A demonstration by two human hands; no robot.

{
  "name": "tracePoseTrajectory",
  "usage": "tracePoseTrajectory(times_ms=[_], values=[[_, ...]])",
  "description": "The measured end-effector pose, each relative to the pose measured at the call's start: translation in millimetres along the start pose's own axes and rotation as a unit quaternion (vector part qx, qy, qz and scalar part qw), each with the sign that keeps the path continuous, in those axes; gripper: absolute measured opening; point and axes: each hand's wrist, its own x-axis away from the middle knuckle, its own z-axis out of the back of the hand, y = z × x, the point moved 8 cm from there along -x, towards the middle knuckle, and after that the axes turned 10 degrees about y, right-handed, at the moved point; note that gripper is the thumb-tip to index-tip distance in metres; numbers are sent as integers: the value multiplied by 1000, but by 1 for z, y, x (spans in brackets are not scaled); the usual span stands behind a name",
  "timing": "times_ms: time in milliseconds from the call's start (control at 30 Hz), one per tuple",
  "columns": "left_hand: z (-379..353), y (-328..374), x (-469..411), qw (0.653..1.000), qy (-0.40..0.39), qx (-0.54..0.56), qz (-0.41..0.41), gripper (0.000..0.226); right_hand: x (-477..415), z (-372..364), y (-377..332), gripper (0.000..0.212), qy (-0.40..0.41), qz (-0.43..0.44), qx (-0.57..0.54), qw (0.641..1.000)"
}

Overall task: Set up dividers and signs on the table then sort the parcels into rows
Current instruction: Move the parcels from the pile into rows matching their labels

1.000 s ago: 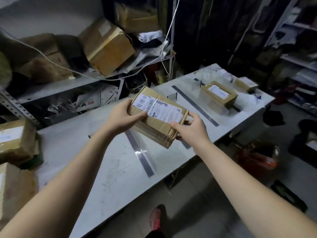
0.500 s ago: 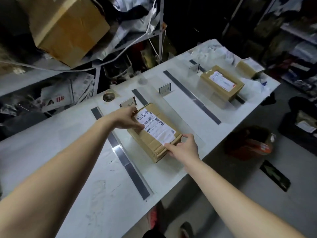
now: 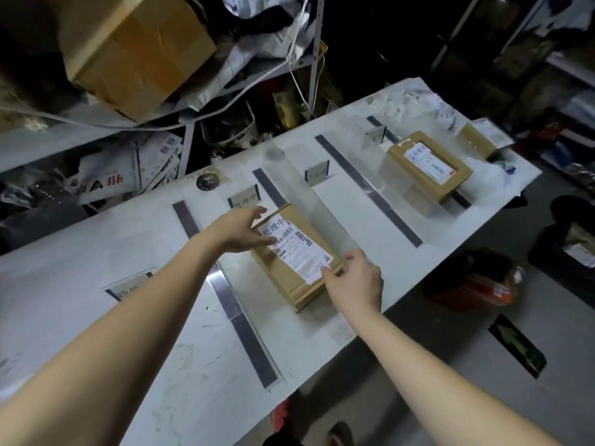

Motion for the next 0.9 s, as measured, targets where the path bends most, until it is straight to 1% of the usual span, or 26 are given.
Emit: tracePoseTrajectory(times_ms=[67, 133, 267, 400, 533, 700, 900], values=[[16, 4, 13, 999, 38, -9, -14, 84, 0, 11, -18, 51, 10, 76, 39, 996], [34, 9, 32, 995, 84, -37, -27, 82, 2, 17, -37, 52, -2, 150, 64, 987], [74, 13, 91, 979, 180, -92, -8, 82, 15, 27, -79, 60, -31, 293, 105, 950], [105, 1, 178, 964, 236, -99, 71, 83, 45, 31, -116, 66, -56, 381, 97, 918], [125, -19, 275, 940, 275, -123, 160, 81, 101, 23, -150, 73, -97, 463, 86, 877], [135, -50, 389, 905, 291, -133, 279, 83, 184, 2, -186, 76, -134, 544, 79, 825], [142, -94, 497, 867, 308, -122, 371, 81, 289, -30, -230, 75, -177, 612, 60, 769]])
